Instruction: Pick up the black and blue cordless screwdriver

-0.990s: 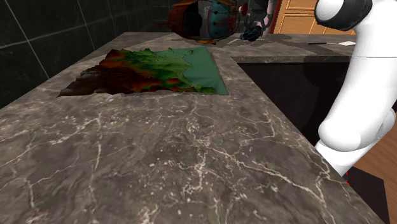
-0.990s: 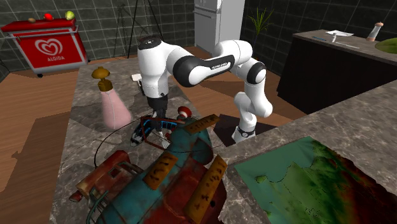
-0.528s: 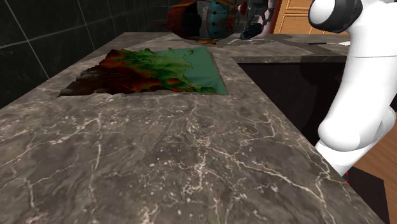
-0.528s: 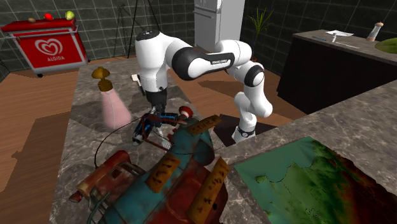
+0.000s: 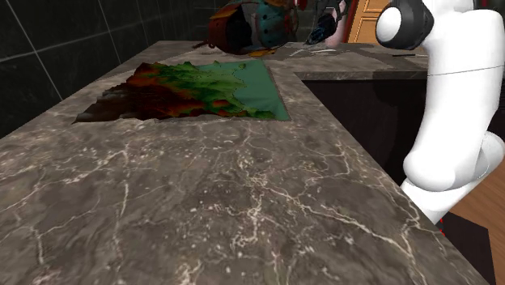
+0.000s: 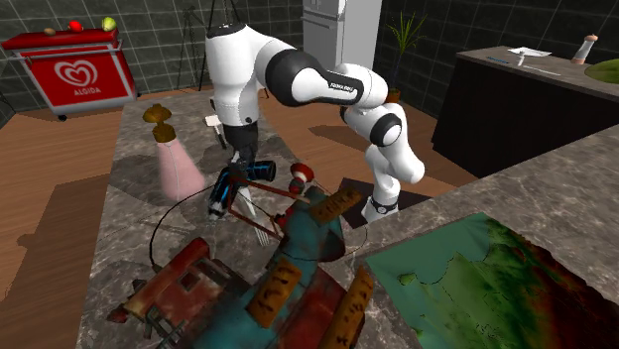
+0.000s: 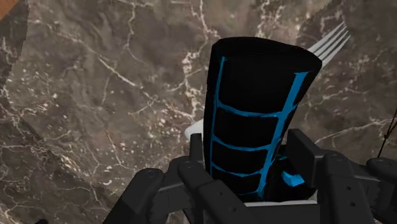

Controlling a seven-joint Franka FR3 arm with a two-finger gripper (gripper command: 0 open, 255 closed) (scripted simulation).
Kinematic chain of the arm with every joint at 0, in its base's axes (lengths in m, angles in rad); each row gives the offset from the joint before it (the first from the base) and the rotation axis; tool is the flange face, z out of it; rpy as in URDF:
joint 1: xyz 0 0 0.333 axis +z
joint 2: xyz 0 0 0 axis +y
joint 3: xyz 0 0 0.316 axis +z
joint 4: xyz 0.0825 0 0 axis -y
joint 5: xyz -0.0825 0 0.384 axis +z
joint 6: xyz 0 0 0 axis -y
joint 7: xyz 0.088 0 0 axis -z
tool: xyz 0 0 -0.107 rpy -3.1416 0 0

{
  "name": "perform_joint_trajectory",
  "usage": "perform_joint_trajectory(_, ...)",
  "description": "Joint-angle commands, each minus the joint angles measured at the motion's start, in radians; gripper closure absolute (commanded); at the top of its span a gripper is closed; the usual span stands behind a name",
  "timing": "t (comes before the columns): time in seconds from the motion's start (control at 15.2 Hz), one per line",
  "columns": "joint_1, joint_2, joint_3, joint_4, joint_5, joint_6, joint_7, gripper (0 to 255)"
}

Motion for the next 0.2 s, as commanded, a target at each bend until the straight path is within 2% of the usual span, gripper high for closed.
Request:
perform_joint_trajectory(0.0, -0.026, 0.076, 0.001, 0.163, 0.018, -0.086, -0.007, 255)
perform_joint_trajectory(0.13, -0.03, 0.088, 0.002, 0.185, 0.02, -0.097, -0.007, 255)
